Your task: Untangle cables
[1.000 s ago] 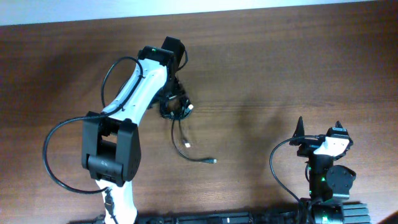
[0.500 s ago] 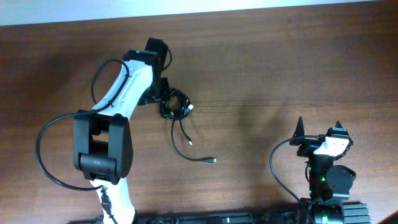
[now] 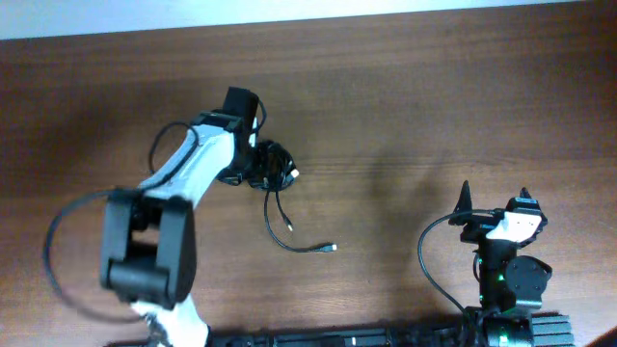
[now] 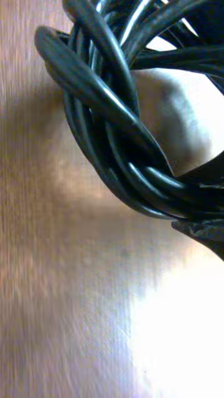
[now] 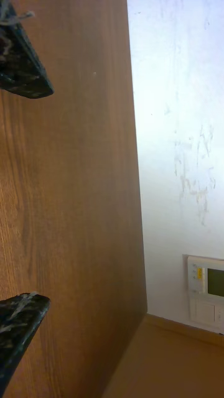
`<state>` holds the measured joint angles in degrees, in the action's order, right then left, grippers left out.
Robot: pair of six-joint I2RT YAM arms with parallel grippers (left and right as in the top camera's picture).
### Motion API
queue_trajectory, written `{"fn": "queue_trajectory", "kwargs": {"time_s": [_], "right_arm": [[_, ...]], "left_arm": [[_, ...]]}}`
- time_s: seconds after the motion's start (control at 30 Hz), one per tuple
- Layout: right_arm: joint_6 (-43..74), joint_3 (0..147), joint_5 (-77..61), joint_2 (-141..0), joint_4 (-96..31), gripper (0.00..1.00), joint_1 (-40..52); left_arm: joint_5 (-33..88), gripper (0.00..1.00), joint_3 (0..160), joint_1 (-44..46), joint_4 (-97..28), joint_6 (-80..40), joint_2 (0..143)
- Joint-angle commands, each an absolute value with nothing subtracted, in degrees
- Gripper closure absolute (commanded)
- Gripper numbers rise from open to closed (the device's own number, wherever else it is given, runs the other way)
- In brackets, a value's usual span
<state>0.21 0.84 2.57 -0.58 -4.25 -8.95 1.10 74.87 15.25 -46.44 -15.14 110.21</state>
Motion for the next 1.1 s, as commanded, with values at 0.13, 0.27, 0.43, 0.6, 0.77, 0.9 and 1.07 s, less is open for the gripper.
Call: {"fn": "queue_trajectory", "kwargs": {"time_s": [0.13, 0.27, 0.43, 0.6, 0.77, 0.9, 1.07], "right_arm": [[0.6, 0.32, 2.9, -0.19, -3.11, 0.01, -8.62], [38.3, 0.32, -23.53, -0.43, -2.7, 0.02, -8.58], [44.6, 0.38, -32.6, -0.47, 2.2, 0.02, -8.62], [42.44, 6.35, -31.09, -8.01, 1.06, 0.02, -8.62], [41.87, 12.69, -43.9, -36.82, 14.02, 0.01, -5.61], [42.3, 13.93, -41.63, -61.3, 41.3, 0.02, 7.73], [42.48, 23.14, -36.8, -86.17, 50.43, 0.17, 21.8]], "left_arm": [[4.86, 1.0, 75.46, 15.25, -46.11, -21.85, 94.39], [8.14, 1.0, 75.46, 15.27, -45.91, -21.82, 94.54], [8.16, 1.0, 75.46, 16.1, -46.0, -21.12, 94.54], [8.16, 1.0, 75.46, 18.68, -45.52, -20.97, 94.54], [8.16, 1.0, 75.46, 21.15, -45.5, -20.91, 94.52], [12.03, 1.0, 75.46, 22.55, -45.78, -12.49, 94.52], [12.62, 1.0, 75.46, 26.96, -47.55, 0.32, 94.52]]}}
